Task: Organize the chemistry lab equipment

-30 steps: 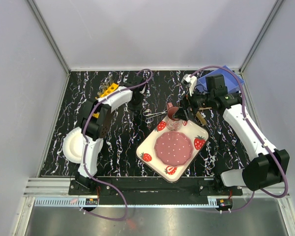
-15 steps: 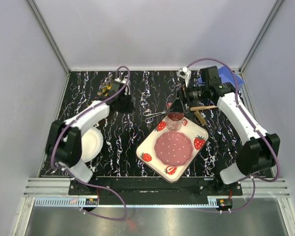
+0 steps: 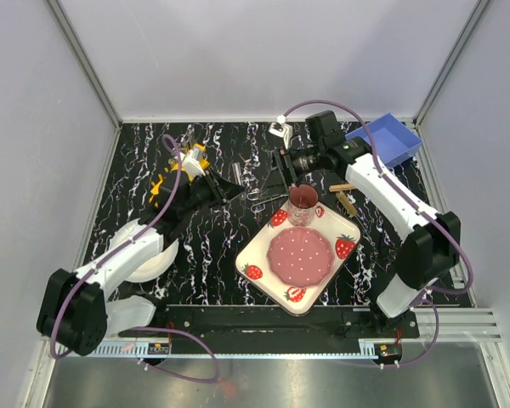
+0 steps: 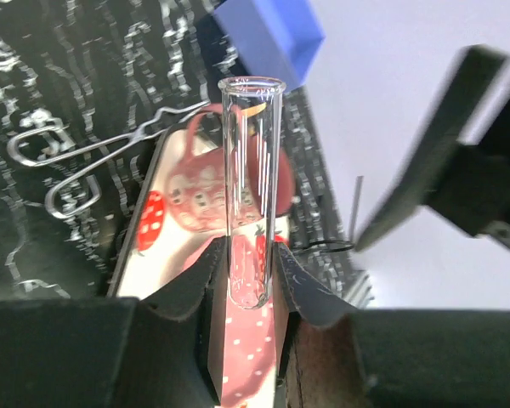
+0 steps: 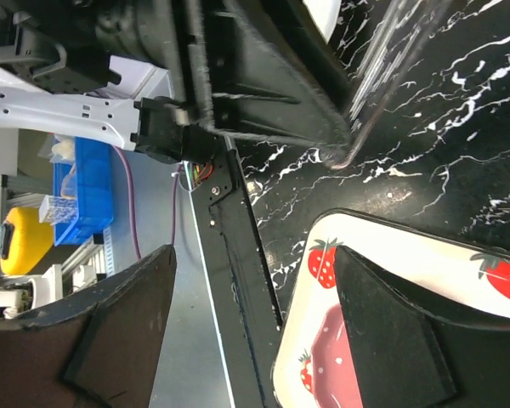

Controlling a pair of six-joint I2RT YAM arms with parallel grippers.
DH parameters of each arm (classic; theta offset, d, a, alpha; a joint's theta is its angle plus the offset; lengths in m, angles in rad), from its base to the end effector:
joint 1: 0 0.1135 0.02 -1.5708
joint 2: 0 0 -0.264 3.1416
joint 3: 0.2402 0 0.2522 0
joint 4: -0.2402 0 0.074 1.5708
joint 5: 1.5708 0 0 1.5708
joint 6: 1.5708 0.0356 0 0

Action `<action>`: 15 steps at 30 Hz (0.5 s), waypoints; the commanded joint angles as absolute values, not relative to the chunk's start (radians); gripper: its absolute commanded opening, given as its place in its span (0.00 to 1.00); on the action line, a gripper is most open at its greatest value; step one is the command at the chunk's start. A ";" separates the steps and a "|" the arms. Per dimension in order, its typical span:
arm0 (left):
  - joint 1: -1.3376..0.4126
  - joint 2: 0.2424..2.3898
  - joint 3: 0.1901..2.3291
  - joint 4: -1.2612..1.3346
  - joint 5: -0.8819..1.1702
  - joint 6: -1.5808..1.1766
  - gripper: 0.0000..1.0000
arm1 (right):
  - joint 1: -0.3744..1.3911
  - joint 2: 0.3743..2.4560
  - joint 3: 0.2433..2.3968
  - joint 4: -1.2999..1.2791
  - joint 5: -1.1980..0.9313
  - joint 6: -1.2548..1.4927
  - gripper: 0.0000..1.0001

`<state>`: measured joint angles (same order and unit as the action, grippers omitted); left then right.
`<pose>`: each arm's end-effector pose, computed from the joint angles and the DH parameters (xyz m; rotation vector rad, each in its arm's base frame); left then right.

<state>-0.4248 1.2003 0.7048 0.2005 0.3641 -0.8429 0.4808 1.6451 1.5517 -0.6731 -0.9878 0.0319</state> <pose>0.2418 -0.1233 0.2647 -0.1490 2.0252 -1.1818 0.3023 0.1912 0.3487 -0.9976 2.0675 1.4067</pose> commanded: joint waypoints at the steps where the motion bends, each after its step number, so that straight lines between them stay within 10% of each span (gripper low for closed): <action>1: -0.445 1.109 0.661 0.468 0.387 -1.009 0.09 | 0.532 1.680 1.620 -0.585 -0.960 0.152 0.78; 15: -0.483 1.035 0.614 0.509 0.350 -1.077 0.09 | 0.545 1.744 1.700 -0.423 -0.913 0.370 0.65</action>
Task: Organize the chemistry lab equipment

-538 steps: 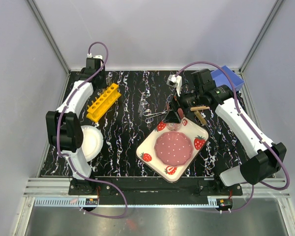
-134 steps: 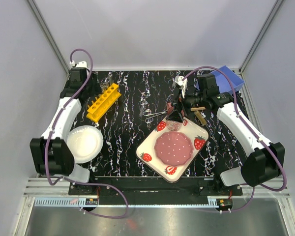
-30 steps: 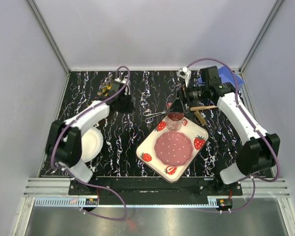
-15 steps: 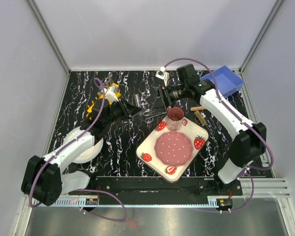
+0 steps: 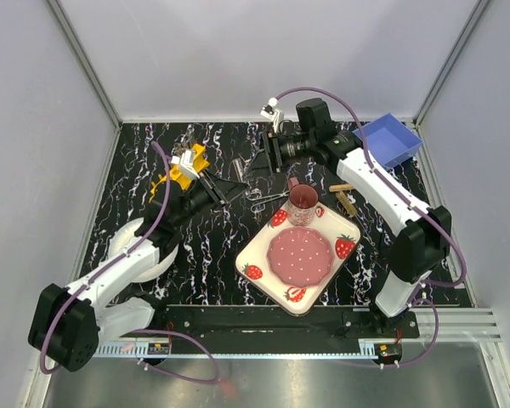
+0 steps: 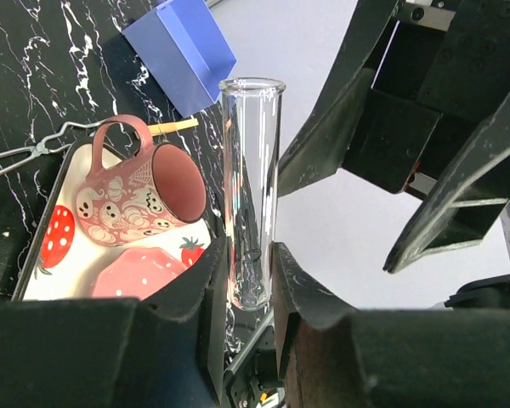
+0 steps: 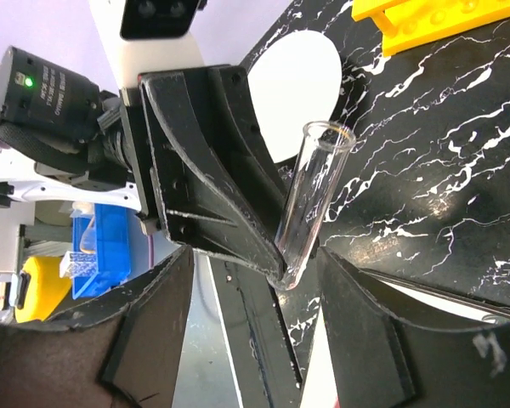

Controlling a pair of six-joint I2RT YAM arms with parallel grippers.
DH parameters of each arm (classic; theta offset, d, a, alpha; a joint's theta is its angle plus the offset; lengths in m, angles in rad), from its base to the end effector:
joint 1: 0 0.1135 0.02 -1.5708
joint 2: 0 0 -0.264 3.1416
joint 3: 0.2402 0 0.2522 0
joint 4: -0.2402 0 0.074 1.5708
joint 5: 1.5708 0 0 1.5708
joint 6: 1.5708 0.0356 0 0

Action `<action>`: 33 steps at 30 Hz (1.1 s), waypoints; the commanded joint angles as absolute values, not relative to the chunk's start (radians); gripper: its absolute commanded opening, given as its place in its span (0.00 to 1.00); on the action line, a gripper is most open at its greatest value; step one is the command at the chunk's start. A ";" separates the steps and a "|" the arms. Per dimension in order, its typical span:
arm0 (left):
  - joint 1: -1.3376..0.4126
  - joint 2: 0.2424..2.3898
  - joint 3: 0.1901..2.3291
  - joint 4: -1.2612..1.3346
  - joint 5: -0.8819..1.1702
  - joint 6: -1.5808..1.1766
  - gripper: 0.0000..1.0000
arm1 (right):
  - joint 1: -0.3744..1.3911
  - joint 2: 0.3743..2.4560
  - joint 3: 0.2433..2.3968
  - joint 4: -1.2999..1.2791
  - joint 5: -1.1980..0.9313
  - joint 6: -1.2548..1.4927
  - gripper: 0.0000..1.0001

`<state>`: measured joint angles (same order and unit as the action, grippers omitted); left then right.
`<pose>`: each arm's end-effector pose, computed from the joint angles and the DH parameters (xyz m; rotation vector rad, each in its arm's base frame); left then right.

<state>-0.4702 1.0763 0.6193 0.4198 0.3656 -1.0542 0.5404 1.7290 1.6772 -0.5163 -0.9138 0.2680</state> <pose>0.2155 -0.1238 0.2876 -0.2098 1.8048 -1.4293 0.3200 0.2248 0.3699 -0.8654 2.0504 1.4344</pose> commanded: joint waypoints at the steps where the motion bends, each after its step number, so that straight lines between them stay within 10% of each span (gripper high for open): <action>1: -0.485 1.032 0.608 0.511 0.345 -1.081 0.09 | 0.546 1.746 1.697 -0.416 -0.913 0.386 0.64; 26: -0.558 0.996 0.583 0.535 0.230 -1.129 0.09 | 0.592 1.752 1.637 -0.385 -0.877 0.410 0.45; 33: -0.571 0.986 0.572 0.523 0.204 -1.127 0.10 | 0.594 1.746 1.638 -0.380 -0.874 0.402 0.24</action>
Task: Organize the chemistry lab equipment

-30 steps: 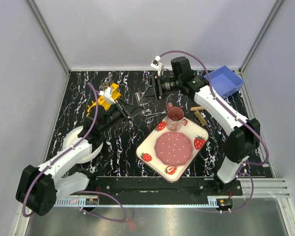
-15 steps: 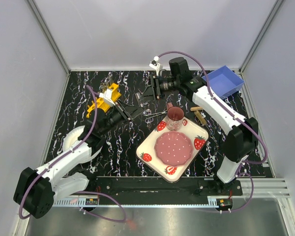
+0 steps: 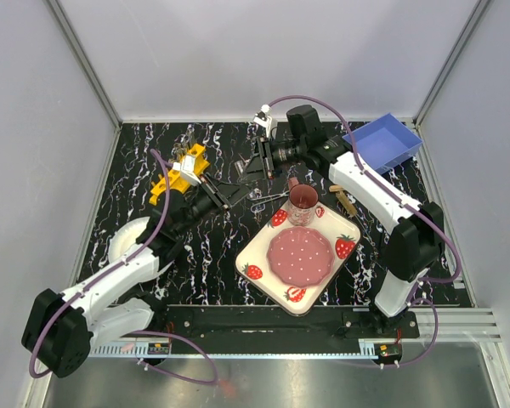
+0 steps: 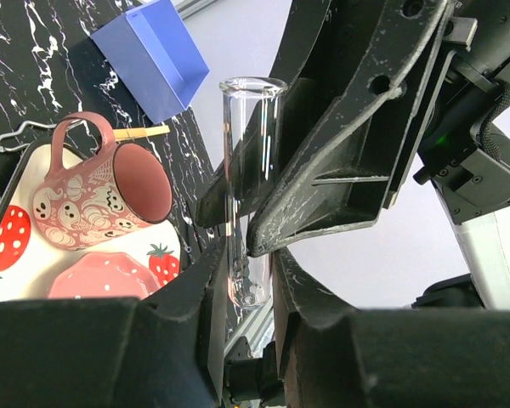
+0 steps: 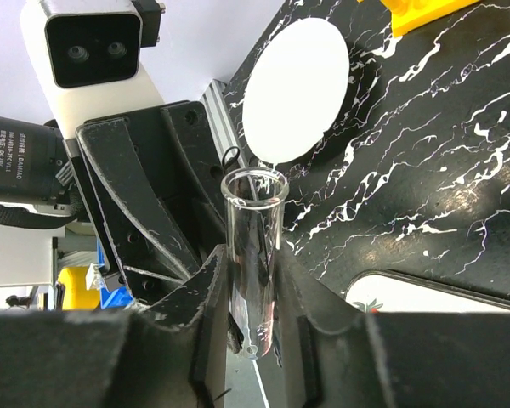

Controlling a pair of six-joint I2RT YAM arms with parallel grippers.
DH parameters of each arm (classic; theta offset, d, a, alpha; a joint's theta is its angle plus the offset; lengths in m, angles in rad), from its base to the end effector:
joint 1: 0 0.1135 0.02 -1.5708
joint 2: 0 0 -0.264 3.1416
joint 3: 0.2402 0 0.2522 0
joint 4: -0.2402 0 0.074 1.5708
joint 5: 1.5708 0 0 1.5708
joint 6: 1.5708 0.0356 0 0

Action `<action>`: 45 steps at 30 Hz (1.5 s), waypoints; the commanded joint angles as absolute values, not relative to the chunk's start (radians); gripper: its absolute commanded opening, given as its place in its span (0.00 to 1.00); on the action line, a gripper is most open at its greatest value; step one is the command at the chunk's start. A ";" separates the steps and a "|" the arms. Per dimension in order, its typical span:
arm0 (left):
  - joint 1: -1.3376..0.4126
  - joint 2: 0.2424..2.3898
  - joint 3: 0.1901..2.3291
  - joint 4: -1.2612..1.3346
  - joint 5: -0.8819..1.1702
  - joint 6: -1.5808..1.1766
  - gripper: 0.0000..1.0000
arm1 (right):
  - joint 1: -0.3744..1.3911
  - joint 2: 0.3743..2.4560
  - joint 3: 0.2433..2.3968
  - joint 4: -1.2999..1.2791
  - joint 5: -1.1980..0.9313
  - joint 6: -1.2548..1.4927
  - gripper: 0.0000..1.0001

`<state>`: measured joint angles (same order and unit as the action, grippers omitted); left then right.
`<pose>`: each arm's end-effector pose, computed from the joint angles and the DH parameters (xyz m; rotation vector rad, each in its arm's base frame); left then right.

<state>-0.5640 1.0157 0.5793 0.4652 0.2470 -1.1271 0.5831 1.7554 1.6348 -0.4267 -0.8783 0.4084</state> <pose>0.1954 -0.1339 0.2918 -0.2704 1.7363 -1.4860 0.3200 0.2439 0.3528 -0.7667 2.1313 1.4901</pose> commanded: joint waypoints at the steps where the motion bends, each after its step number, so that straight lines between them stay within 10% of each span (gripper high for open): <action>1: -0.571 0.982 0.571 0.522 0.203 -1.127 0.11 | 0.594 1.744 1.635 -0.380 -0.871 0.400 0.20; 5: -0.571 0.971 0.572 0.502 0.221 -1.118 0.21 | 0.595 1.727 1.626 -0.377 -0.865 0.384 0.16; 16: -0.566 0.732 0.656 0.047 0.223 -0.902 0.99 | 0.595 1.638 1.542 -0.380 -0.854 0.259 0.15; 23: -0.480 0.709 0.795 -0.264 0.216 -0.865 0.99 | 0.606 1.580 1.442 -0.379 -0.903 0.127 0.15; 35: -0.417 0.891 0.799 -0.037 0.563 -1.106 0.99 | 0.640 1.520 1.381 -0.439 -0.940 -0.074 0.15; 45: -0.456 0.911 0.798 -0.109 0.466 -1.089 0.81 | 0.664 1.545 1.390 -0.466 -0.933 -0.101 0.15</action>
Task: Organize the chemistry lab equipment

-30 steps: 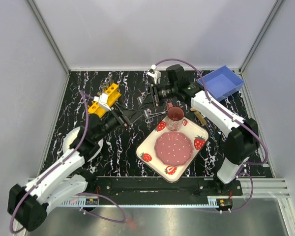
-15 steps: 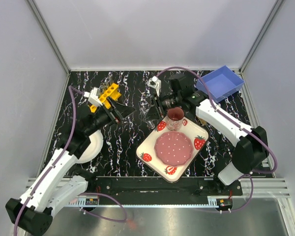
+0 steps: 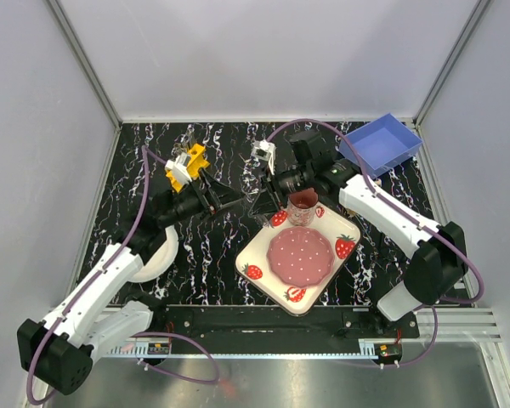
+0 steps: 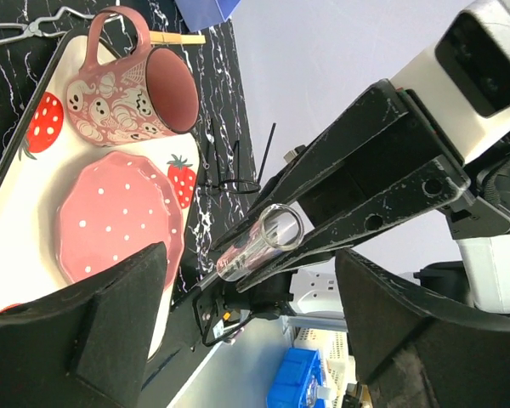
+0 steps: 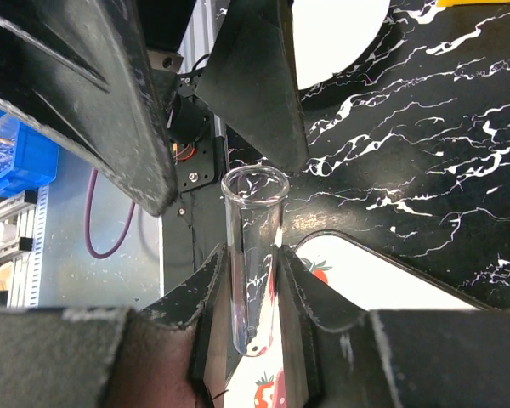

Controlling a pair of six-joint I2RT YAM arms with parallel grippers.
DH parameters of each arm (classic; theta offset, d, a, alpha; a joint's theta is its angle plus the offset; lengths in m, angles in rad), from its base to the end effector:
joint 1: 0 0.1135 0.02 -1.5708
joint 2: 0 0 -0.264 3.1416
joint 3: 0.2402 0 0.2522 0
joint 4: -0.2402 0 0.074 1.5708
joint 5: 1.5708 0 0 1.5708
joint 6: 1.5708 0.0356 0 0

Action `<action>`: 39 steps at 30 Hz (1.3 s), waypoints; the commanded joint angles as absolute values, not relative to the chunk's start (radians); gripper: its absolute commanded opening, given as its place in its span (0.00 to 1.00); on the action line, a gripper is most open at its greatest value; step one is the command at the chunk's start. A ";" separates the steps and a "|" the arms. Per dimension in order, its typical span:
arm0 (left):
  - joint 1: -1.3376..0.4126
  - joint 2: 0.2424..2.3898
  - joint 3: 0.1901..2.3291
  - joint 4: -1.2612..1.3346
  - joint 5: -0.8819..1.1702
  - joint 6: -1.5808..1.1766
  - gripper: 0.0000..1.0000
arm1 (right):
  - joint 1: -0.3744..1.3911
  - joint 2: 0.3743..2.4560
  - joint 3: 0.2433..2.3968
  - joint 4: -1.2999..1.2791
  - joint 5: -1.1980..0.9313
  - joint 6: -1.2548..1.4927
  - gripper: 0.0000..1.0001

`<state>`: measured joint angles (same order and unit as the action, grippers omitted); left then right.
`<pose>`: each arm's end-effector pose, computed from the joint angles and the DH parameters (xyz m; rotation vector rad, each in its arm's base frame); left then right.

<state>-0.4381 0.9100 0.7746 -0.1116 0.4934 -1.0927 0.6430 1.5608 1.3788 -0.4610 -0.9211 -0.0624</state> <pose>0.1839 -0.1048 0.3226 -0.2760 2.0546 -1.4675 0.2596 0.2299 0.3349 -1.2485 1.8407 1.3353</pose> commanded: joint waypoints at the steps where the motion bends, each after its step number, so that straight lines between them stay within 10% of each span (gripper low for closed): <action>1: -0.460 0.911 0.801 -0.110 0.456 -1.088 0.80 | 0.667 1.548 1.391 -0.466 -0.931 -0.101 0.15; 39: -0.580 0.965 0.888 -0.304 0.284 -1.023 0.32 | 0.715 1.586 1.416 -0.502 -0.785 -0.163 0.17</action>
<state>-0.5751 0.9844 0.8715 -0.3058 0.2909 -1.0214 0.7109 1.5871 1.3792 -0.5213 -0.8253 -0.1390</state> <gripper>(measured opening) 0.350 0.305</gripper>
